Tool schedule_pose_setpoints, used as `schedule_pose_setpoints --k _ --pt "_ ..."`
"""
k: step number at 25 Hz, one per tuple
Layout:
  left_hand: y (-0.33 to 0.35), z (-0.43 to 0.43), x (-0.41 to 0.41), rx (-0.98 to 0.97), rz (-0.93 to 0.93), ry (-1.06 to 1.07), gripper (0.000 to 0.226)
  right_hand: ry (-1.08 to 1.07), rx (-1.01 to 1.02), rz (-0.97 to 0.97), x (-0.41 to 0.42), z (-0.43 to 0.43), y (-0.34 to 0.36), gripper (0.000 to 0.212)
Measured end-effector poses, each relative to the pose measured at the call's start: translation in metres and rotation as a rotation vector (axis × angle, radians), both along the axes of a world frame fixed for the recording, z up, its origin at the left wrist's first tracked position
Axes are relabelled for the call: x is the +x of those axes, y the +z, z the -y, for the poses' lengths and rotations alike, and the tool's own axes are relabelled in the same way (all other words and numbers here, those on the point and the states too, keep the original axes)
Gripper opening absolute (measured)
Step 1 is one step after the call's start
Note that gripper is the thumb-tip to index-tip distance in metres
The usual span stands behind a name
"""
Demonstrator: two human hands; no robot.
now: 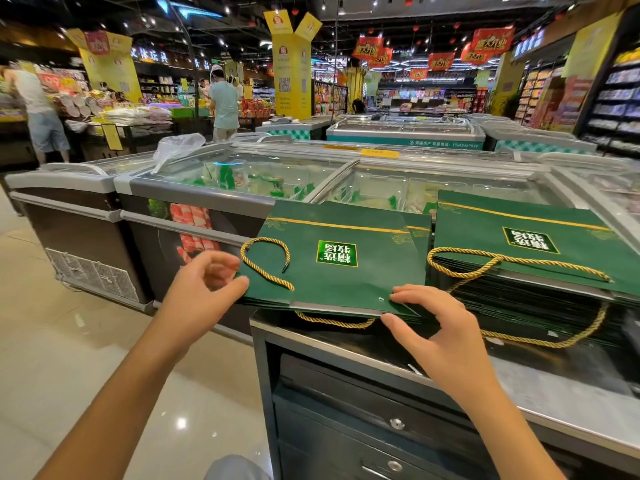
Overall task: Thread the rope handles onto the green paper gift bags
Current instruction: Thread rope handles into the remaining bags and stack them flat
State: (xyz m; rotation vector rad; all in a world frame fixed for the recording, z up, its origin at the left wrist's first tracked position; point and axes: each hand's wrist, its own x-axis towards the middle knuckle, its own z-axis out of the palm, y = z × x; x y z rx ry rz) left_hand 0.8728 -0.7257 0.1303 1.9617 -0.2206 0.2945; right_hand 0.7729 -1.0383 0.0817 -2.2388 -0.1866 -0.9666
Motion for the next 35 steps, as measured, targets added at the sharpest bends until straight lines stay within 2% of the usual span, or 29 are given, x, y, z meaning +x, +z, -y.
schedule_pose_setpoints --k 3,5,6,8,11,18,25,28,31,35 --pt "0.03 0.011 0.015 0.339 0.321 -0.055 0.024 0.015 0.026 -0.022 0.0 0.001 -0.002 0.033" --pt "0.052 0.025 0.031 0.574 0.469 -0.209 0.026 0.024 0.022 -0.038 0.0 0.002 -0.004 0.034" --pt "0.061 0.033 0.038 0.668 0.475 -0.309 0.027 0.026 0.024 -0.045 0.0 0.002 -0.005 0.034" --pt "0.071 0.047 0.052 0.852 0.365 -0.47 0.032 0.03 0.037 -0.056 -0.001 0.003 -0.005 0.033" --pt "0.067 0.059 0.064 1.083 0.235 -0.537 0.035 0.035 0.037 -0.061 -0.002 0.004 -0.005 0.035" --pt "0.056 0.049 0.064 0.973 0.246 -0.541 0.039 0.029 0.01 -0.066 -0.003 0.004 -0.004 0.035" --pt "0.041 0.054 0.07 1.011 0.327 -0.427 0.006 0.03 -0.012 -0.079 -0.002 0.003 -0.004 0.031" --pt "0.039 0.061 0.057 0.831 0.388 -0.448 0.005 0.043 0.038 -0.066 -0.003 0.003 -0.004 0.029" --pt "0.042 0.085 0.027 0.616 0.44 -0.582 0.007 0.056 0.106 -0.053 -0.002 0.006 -0.005 0.023" --pt "0.038 0.117 0.005 0.613 0.48 -0.685 0.009 0.081 0.175 -0.089 -0.003 0.008 -0.005 0.021"
